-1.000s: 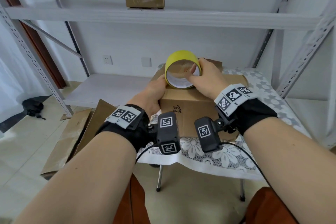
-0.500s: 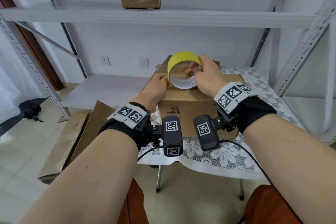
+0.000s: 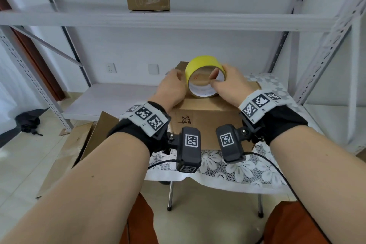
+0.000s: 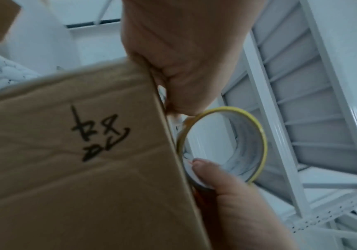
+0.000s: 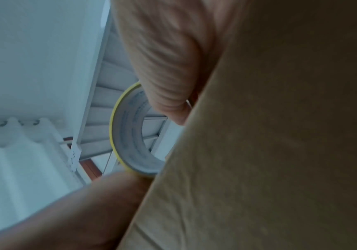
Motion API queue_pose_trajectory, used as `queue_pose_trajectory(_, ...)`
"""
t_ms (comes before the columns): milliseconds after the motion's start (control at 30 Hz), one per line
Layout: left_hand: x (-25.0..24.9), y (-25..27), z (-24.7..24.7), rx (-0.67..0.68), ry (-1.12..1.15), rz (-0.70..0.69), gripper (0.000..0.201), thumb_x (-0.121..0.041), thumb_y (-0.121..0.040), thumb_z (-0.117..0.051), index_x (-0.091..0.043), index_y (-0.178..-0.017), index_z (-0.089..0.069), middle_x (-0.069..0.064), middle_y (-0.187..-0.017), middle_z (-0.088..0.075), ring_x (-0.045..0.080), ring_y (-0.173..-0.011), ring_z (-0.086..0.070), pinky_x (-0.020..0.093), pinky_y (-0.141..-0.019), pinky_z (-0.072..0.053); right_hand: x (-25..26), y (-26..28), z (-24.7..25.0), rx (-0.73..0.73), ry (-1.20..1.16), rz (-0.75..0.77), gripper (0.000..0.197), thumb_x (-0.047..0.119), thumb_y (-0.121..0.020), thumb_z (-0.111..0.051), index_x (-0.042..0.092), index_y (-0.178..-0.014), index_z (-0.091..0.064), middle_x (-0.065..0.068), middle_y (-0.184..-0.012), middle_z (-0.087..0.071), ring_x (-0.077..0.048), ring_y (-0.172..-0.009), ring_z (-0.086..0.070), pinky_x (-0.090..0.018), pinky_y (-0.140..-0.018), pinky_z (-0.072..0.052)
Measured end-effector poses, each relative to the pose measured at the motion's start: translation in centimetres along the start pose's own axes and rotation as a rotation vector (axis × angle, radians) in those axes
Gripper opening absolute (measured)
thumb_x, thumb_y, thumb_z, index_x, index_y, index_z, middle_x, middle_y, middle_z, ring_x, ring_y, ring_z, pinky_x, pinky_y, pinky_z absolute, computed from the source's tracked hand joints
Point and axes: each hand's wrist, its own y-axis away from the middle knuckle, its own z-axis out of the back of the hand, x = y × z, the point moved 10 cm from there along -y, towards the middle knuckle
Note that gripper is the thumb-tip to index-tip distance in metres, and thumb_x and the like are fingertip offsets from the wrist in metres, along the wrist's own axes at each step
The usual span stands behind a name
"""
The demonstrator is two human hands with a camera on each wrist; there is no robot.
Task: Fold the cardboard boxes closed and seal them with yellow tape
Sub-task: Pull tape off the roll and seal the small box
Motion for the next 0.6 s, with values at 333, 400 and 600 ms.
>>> queue_pose_trajectory(333, -0.7, 0.4, -0.4, -0.034, -0.145, -0.134, 0.027, -0.013, -0.098, -0.04, -0.006, -0.109, -0.064, 0.014, -0.114, -0.065, 0.031, -0.107, -0.057, 0.042, -0.092, -0.047, -0.5, -0.1, 0.4, -0.024, 0.213, -0.031, 0.024, 0.02, -0.096, -0.04, 0.018, -0.072, -0.044, 0.001, -0.074, -0.048, -0.025, -0.083, -0.047, -0.049, -0.107, -0.031)
queue_pose_trajectory(400, -0.5, 0.4, -0.3, -0.059, -0.132, -0.111, 0.031, -0.019, -0.102, -0.036, -0.007, -0.108, -0.064, 0.013, -0.114, -0.065, 0.03, -0.107, -0.057, 0.04, -0.091, -0.046, -0.5, 0.0, 0.5, -0.025, 0.19, -0.025, 0.02, 0.018, -0.097, -0.038, 0.015, -0.08, -0.048, -0.002, -0.08, -0.051, -0.025, -0.085, -0.047, -0.049, -0.107, -0.031)
queue_pose_trajectory(600, -0.4, 0.8, 0.3, -0.111, -0.103, -0.079, 0.033, -0.022, -0.104, -0.032, -0.011, -0.098, -0.062, 0.014, -0.114, -0.063, 0.032, -0.107, -0.055, 0.035, -0.086, -0.042, -0.2, 0.1, 0.3, -0.006, 0.129, -0.01, 0.022, 0.015, -0.098, -0.037, 0.008, -0.102, -0.058, -0.003, -0.093, -0.051, -0.029, -0.101, -0.052, -0.048, -0.107, -0.031)
